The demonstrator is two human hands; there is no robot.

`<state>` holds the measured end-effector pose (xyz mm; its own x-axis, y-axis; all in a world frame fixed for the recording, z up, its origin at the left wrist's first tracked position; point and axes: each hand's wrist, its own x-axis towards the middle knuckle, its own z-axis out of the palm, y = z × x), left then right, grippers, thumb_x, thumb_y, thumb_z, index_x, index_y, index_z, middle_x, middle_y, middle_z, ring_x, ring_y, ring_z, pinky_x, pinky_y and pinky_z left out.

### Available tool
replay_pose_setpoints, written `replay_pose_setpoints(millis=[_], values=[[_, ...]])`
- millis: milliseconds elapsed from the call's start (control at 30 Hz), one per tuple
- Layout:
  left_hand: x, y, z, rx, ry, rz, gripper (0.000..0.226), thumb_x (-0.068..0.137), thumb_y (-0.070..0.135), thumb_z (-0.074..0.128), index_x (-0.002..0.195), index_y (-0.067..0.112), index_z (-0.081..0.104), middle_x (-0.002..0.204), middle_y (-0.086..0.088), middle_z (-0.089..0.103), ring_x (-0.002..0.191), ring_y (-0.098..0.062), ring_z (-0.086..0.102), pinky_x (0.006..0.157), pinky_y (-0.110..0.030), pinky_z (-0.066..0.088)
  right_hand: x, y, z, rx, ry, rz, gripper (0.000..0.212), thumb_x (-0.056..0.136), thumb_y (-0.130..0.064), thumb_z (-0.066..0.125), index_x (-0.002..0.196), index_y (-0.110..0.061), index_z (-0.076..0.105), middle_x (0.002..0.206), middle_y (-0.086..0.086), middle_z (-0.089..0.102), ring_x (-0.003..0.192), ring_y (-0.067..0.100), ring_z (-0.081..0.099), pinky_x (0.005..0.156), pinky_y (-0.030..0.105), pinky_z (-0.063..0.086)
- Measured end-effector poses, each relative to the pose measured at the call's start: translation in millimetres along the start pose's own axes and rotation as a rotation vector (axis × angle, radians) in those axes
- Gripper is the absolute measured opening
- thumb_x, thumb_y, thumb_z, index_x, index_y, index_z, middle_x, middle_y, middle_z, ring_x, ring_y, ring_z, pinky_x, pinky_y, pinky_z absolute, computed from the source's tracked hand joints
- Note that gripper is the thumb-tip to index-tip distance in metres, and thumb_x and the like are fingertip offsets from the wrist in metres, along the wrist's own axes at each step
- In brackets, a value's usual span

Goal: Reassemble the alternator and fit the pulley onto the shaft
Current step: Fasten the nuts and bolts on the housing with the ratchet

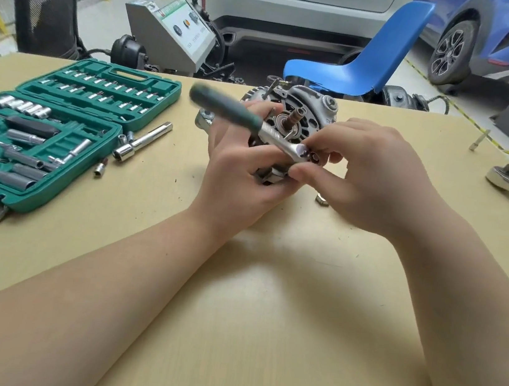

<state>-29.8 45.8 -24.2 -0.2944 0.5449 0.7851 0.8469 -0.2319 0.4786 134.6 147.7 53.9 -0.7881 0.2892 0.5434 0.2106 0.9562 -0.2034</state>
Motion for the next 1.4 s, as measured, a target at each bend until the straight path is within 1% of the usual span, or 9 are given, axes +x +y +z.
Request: replay_pose_setpoints(millis=[100, 300, 400, 533, 733, 967, 1233, 1333, 1400], values=[[-1.1, 1.0, 0.4, 0.003, -0.016, -0.028, 0.012, 0.091, 0.033, 0.087, 0.09, 0.022, 0.088, 0.136, -0.017, 0.059, 0.131, -0.042, 0.051, 0.108, -0.068, 0.039, 3.1, -1.0, 2.0, -0.031, 0.017, 0.014, 0.043, 0.086, -0.059, 0.059, 0.094, -0.019, 0.072, 0.08, -0.007, 0.06, 0.081, 0.022, 0.057, 0.071, 0.042, 0.051], [-0.8, -1.9, -1.0, 0.055, -0.023, 0.015, 0.02, 0.093, 0.036, 0.085, 0.096, 0.016, 0.087, 0.143, -0.017, 0.06, 0.141, -0.038, 0.047, 0.114, -0.063, 0.036, -0.8, 7.2, -3.7, 0.059, -0.111, -0.089, 0.025, 0.09, -0.035, 0.073, 0.114, -0.026, 0.073, 0.092, -0.019, 0.06, 0.092, 0.016, 0.054, 0.076, 0.035, 0.047], [-0.9, -0.2, -0.7, 0.007, 0.0, -0.019, 0.026, 0.089, 0.035, 0.088, 0.106, 0.017, 0.084, 0.141, -0.016, 0.06, 0.14, -0.039, 0.049, 0.116, -0.064, 0.036, -1.0, 3.7, -1.6, 0.011, -0.051, -0.04, 0.029, 0.088, -0.046, 0.067, 0.109, -0.027, 0.074, 0.087, -0.015, 0.062, 0.09, 0.016, 0.057, 0.074, 0.04, 0.051], [-1.6, 3.3, 0.3, -0.022, -0.014, -0.046, 0.014, 0.09, 0.035, 0.087, 0.092, 0.022, 0.088, 0.139, -0.013, 0.058, 0.134, -0.042, 0.05, 0.11, -0.069, 0.039, 3.0, -2.6, 3.1, -0.028, 0.013, 0.024, 0.041, 0.086, -0.058, 0.059, 0.093, -0.02, 0.071, 0.078, -0.005, 0.061, 0.081, 0.022, 0.057, 0.072, 0.043, 0.051], [0.7, 0.9, -2.9, 0.011, -0.034, -0.031, 0.028, 0.089, 0.036, 0.089, 0.106, 0.014, 0.085, 0.143, -0.016, 0.06, 0.14, -0.041, 0.048, 0.114, -0.065, 0.036, 0.3, 5.5, -5.1, 0.082, -0.13, -0.067, 0.024, 0.089, -0.033, 0.076, 0.112, -0.026, 0.073, 0.089, -0.018, 0.062, 0.091, 0.018, 0.055, 0.077, 0.041, 0.05], [-0.7, 3.1, -0.4, -0.012, -0.004, -0.03, 0.017, 0.09, 0.038, 0.087, 0.092, 0.021, 0.088, 0.132, -0.01, 0.06, 0.128, -0.042, 0.054, 0.106, -0.067, 0.041, 4.9, -2.6, 2.9, -0.036, -0.007, 0.064, 0.048, 0.084, -0.066, 0.052, 0.089, -0.021, 0.07, 0.075, -0.004, 0.063, 0.078, 0.021, 0.054, 0.069, 0.043, 0.049], [-0.6, -2.6, -1.1, 0.029, -0.031, -0.007, 0.016, 0.09, 0.034, 0.088, 0.096, 0.019, 0.087, 0.144, -0.012, 0.058, 0.141, -0.04, 0.048, 0.114, -0.066, 0.034, -1.3, 9.2, -3.4, 0.1, -0.136, -0.108, 0.026, 0.089, -0.026, 0.078, 0.114, -0.023, 0.073, 0.096, -0.012, 0.067, 0.091, 0.019, 0.054, 0.083, 0.041, 0.049], [-0.4, -2.0, -0.7, -0.008, 0.011, -0.021, 0.026, 0.087, 0.034, 0.091, 0.108, 0.019, 0.084, 0.141, -0.007, 0.059, 0.139, -0.038, 0.051, 0.113, -0.067, 0.037, -0.1, 7.1, -1.6, 0.073, -0.078, -0.06, 0.027, 0.088, -0.039, 0.071, 0.108, -0.021, 0.075, 0.089, -0.009, 0.069, 0.087, 0.018, 0.055, 0.08, 0.043, 0.05], [-0.9, -0.7, 0.7, -0.018, 0.008, -0.029, 0.016, 0.088, 0.037, 0.089, 0.098, 0.024, 0.086, 0.138, -0.012, 0.061, 0.136, -0.04, 0.052, 0.111, -0.068, 0.039, 2.7, 3.3, 0.7, 0.041, -0.035, -0.008, 0.034, 0.087, -0.05, 0.063, 0.098, -0.02, 0.075, 0.079, -0.008, 0.064, 0.083, 0.018, 0.054, 0.075, 0.042, 0.049]])
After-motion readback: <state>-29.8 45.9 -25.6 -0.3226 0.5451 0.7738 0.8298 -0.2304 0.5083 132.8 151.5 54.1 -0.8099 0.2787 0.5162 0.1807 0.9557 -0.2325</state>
